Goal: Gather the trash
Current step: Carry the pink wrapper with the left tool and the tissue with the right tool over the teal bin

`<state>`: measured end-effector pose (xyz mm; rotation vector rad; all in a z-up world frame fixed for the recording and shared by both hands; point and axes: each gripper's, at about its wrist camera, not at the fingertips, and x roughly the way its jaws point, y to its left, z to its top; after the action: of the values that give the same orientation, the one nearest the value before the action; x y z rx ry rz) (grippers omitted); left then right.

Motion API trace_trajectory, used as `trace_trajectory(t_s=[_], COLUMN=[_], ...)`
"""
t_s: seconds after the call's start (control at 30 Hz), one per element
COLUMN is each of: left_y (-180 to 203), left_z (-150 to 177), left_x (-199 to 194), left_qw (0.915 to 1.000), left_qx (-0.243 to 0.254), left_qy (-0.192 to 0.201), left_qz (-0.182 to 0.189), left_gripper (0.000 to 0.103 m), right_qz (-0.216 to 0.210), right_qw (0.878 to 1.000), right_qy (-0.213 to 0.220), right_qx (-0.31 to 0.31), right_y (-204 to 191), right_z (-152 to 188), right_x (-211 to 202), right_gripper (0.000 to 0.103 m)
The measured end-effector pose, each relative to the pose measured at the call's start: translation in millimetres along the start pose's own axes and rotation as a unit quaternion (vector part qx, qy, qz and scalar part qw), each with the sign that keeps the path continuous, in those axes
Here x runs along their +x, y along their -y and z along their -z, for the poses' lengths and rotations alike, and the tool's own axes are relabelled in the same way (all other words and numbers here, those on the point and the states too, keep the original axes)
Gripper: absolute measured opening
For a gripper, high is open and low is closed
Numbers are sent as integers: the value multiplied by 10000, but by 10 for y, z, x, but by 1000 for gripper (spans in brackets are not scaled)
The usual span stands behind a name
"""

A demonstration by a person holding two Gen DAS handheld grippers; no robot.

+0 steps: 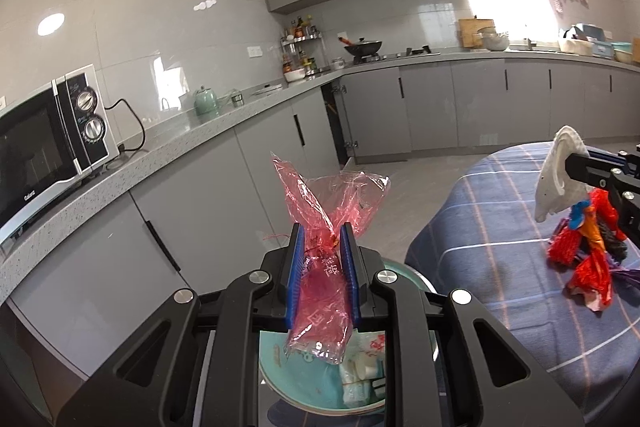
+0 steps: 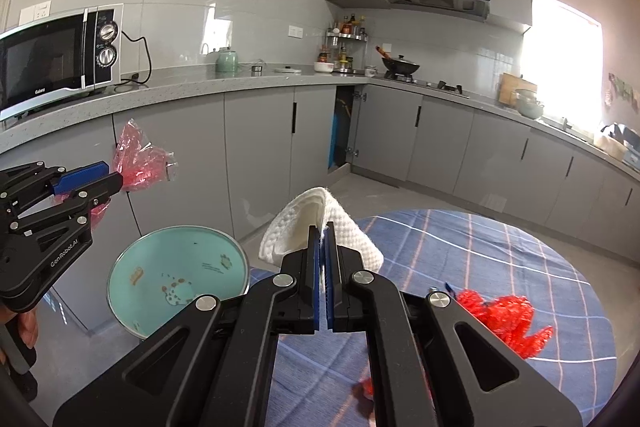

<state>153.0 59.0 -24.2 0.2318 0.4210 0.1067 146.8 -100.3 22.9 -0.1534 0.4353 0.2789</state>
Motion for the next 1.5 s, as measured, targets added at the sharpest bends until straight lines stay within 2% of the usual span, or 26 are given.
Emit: trace_trajectory(t_s=[0.43,0.87,1.5], left_y=[-317,-467,-464], left_z=[92,159,218], left_x=[256,441,555], left_qw=[9993,9981,9985], left_qx=[-124,-115,-106], left_qy=[-217,-376,-443], left_qz=[-261,-480,-312], left_gripper=[19,19,20], right_qz=[-371,-639,-987], right_qw=[9992,9975,9943], right_qy=[-126,-211,-235], right_qx=[-104,-211,-312], right_y=[-298,-525,-737], right_z=[-39,-76,-90], right_x=[286,520,681], right_gripper=[3,3,3])
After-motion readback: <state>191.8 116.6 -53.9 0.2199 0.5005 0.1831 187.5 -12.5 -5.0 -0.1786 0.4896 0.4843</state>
